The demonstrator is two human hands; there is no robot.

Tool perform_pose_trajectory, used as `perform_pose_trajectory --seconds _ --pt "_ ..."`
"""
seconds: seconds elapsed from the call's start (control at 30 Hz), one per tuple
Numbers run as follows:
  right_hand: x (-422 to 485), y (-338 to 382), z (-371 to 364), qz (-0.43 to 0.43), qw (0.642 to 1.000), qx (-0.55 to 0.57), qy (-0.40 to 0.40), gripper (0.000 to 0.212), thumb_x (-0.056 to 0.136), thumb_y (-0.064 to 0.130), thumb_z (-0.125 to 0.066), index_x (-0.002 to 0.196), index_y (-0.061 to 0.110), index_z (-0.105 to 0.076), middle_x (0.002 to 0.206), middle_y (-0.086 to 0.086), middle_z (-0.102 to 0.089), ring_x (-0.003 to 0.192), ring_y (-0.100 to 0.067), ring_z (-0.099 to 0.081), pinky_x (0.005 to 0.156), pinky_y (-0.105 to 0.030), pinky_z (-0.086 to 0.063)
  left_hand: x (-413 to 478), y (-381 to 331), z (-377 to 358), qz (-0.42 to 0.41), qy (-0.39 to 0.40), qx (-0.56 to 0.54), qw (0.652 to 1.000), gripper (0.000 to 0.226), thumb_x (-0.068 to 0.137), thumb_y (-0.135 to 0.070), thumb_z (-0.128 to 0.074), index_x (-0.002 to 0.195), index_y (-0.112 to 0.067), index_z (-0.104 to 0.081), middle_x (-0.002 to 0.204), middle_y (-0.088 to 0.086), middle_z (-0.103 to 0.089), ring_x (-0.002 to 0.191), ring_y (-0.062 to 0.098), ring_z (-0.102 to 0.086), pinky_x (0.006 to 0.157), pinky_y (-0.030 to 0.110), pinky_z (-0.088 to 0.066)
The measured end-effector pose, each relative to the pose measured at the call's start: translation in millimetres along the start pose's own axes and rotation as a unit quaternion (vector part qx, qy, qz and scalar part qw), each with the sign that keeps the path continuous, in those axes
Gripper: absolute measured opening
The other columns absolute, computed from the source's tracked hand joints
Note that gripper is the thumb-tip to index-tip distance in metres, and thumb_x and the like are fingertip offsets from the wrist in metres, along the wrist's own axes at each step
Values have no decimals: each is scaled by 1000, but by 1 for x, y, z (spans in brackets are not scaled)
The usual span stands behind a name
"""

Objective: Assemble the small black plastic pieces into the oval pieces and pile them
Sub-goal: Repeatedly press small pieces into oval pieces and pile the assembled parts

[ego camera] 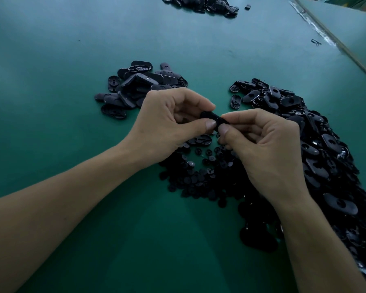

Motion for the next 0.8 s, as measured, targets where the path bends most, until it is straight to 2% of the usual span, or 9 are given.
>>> perform_pose_trajectory --seconds 0.23,0.47,0.8 --pt "-1 0 1 8 1000 -12 -10 19 85 12 -78 89 29 -72 83 11 -76 76 -9 -73 72 -21 -58 -2 -5 -2 -17 -3 36 999 23 79 -3 -82 93 -19 -72 84 -7 -76 75 6 -72 72 18 -56" --pt "-1 1 0 25 999 -32 -31 20 84 15 -76 87 33 -70 80 16 -74 73 -5 -71 68 -14 -53 -4 -10 -3 -38 -26 74 996 26 79 -5 -82 93 -23 -71 85 -7 -75 73 6 -72 72 18 -57" --pt "0 1 4 33 999 -18 -6 22 83 15 -80 88 34 -72 81 12 -75 73 -9 -73 70 -20 -58 -3 -6 -2 -15 -10 43 999 26 78 -2 -83 92 -21 -72 83 -7 -75 73 4 -71 72 18 -56"
Point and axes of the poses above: each hand's wrist, its own x-axis towards the middle knuckle, its own z-axis out of the back of the hand, y = z × x, the point moved 4 cm from there along x, towards the middle knuckle
